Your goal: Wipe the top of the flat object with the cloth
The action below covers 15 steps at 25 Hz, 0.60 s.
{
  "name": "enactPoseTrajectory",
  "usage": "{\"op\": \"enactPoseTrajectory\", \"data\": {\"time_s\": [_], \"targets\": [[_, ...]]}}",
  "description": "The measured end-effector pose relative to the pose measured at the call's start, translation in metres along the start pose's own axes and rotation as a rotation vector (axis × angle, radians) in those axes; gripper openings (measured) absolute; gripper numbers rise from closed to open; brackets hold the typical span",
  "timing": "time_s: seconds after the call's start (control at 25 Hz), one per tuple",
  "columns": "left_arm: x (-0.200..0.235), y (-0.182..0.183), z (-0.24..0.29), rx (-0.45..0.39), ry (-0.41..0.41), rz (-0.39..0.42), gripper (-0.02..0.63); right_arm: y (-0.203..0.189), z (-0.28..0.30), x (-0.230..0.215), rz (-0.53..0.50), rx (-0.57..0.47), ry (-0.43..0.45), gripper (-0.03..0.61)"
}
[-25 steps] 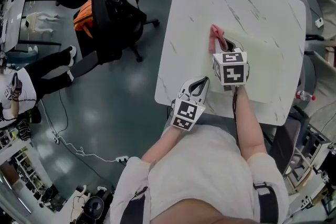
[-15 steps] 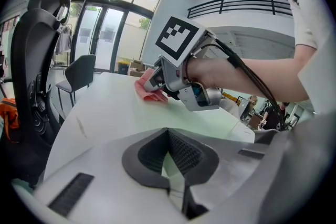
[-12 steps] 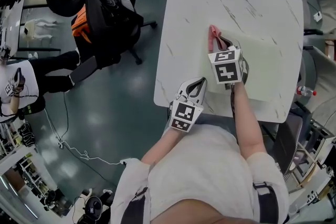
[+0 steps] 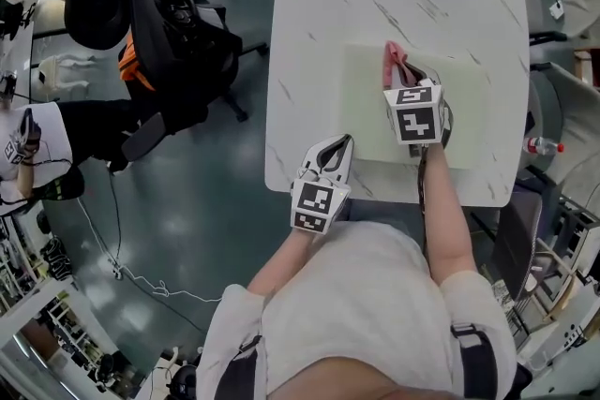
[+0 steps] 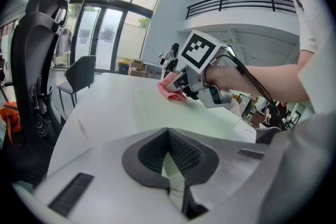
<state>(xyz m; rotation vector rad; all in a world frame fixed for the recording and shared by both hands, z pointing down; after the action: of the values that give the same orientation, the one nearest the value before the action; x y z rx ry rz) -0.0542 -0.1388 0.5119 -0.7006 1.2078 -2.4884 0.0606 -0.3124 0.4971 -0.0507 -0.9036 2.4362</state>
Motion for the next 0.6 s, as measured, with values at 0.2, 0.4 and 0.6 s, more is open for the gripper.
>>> {"op": "enactPoseTrajectory", "data": {"time_s": [0.2, 0.4, 0.6], "targets": [[-0.001, 0.0, 0.0, 0.005, 0.011, 0.007, 0.012, -0.014, -0.005, -0.021, 0.032, 0.009, -0.025, 0.028], [-0.002, 0.001, 0.0, 0.007, 0.027, 0.008, 0.012, -0.027, -0.011, -0.046, 0.051, 0.016, -0.056, 0.028], [-0.003, 0.002, 0.001, 0.004, 0.047, -0.01, 0.012, -0.045, -0.017, -0.079, 0.082, 0.031, -0.105, 0.028]]}}
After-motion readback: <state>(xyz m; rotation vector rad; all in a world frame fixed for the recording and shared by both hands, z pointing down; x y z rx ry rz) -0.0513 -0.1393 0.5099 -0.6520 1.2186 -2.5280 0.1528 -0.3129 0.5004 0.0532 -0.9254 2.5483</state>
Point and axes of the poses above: the fingertips, and each gripper's own axes: z forward along the fingers, x to its left, y out of its top, the point moved 6 cm from there along -z, backward along the fingers, and after that the axes turned 5 degrees about -y, right-handed, at the moved point
